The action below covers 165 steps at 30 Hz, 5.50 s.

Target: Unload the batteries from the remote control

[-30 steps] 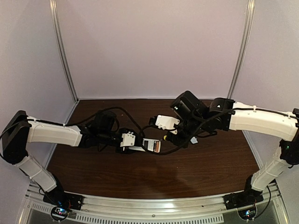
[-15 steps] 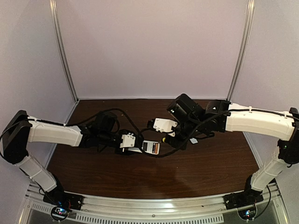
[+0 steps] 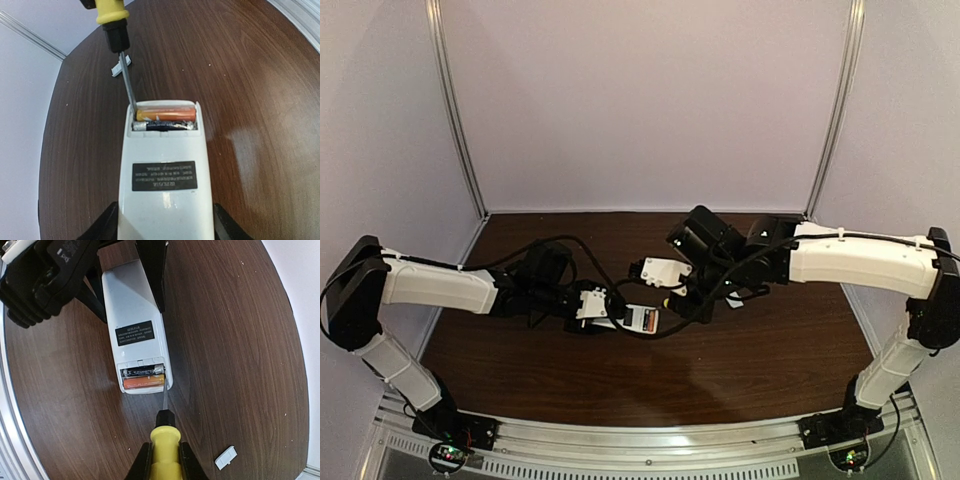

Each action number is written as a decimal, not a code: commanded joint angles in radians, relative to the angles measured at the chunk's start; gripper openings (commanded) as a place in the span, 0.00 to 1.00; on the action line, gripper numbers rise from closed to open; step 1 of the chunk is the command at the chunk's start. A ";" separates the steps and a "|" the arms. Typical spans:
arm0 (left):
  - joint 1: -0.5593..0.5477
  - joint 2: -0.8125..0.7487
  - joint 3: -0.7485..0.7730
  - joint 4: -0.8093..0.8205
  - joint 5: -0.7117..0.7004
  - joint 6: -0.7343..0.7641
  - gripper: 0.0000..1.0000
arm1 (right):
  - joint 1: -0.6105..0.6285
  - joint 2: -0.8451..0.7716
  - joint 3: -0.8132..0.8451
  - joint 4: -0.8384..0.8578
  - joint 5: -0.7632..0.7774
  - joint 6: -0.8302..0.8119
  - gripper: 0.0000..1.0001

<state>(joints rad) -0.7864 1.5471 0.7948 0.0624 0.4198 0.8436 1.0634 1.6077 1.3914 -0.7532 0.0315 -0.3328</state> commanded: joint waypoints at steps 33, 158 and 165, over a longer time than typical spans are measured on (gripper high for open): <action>-0.024 0.001 0.015 0.130 -0.046 0.036 0.00 | 0.030 0.130 0.095 -0.146 -0.028 -0.003 0.00; -0.046 -0.043 -0.117 0.396 -0.291 0.171 0.00 | -0.030 0.219 0.255 -0.249 -0.196 -0.049 0.00; -0.047 -0.042 -0.117 0.393 -0.291 0.169 0.00 | -0.043 0.177 0.247 -0.232 -0.181 -0.039 0.00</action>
<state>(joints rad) -0.8314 1.5215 0.6601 0.3965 0.1154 1.0264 1.0332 1.8442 1.6447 -0.9966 -0.1802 -0.3897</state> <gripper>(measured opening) 0.557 0.169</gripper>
